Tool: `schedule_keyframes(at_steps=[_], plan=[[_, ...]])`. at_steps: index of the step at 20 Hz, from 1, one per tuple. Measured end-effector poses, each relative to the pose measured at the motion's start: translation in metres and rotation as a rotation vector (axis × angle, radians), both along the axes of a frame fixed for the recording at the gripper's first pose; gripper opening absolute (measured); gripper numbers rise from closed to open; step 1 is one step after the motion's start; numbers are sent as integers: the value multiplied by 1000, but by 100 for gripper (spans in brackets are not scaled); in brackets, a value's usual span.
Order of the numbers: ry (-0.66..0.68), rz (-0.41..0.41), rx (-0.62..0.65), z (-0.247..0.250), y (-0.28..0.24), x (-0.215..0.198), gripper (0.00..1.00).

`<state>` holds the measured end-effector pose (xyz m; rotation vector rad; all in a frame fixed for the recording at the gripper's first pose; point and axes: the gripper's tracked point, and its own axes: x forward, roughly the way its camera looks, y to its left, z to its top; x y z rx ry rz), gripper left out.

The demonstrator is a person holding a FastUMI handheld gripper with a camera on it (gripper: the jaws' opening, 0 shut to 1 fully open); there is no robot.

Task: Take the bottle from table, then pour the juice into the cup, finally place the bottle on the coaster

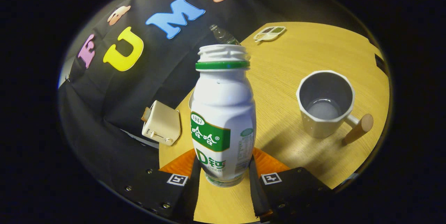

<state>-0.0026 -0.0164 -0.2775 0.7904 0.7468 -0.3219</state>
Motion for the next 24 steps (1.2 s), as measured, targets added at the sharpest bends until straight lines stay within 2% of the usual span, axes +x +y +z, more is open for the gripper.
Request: schedule_keyframes(at_steps=[5, 24], plan=[[-10, 50, -115, 2, 1, 22, 62], [-29, 107, -511, -9, -26, 118, 62]])
